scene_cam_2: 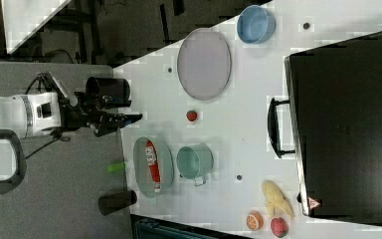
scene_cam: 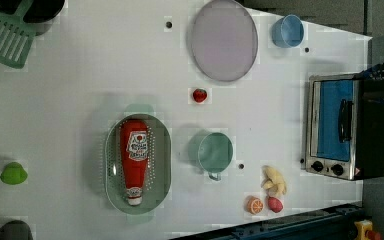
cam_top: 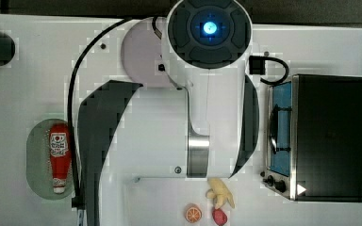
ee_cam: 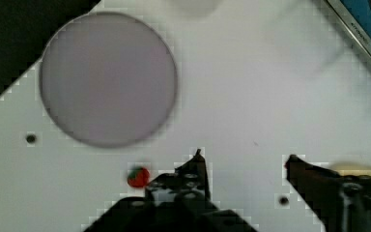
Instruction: Pick ketchup from strainer and place it on the table
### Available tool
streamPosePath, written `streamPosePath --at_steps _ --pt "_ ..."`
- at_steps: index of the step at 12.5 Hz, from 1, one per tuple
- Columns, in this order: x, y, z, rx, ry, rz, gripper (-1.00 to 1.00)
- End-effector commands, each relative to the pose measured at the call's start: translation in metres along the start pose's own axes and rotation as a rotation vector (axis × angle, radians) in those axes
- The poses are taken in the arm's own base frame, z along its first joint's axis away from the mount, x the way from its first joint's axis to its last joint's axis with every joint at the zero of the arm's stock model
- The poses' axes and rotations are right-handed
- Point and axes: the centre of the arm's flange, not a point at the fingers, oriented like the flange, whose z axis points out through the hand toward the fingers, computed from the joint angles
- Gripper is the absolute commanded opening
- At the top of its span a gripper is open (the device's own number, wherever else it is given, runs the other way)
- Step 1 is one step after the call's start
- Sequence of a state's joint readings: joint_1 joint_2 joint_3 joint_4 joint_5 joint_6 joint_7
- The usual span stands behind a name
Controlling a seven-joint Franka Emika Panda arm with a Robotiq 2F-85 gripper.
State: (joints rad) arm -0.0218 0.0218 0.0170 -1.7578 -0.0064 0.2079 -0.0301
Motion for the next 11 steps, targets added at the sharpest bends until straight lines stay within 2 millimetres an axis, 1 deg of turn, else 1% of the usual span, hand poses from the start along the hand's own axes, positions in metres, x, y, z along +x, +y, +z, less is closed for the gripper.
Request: streamPosePath --at_steps 1,2,3,4,6,9,11 --pt "-0.039 0.068 -0.04 -0.001 -0.041 0.081 0.58" --pt "-0.043 0.062 -0.039 -0.003 -0.042 0.068 0.81" --pt "-0.051 0.052 -0.038 -0.004 -0.044 0.044 0.99" --pt "-0.064 0.037 -0.035 -0.008 -0.046 0.008 1.0" --pt "-0.099 -0.002 -0.028 -0.022 -0.044 -0.089 1.0" --pt "-0.166 -0.065 -0.01 -0.026 -0.026 -0.261 1.0" --pt "-0.212 -0.104 0.004 -0.006 -0.012 -0.373 1.0"
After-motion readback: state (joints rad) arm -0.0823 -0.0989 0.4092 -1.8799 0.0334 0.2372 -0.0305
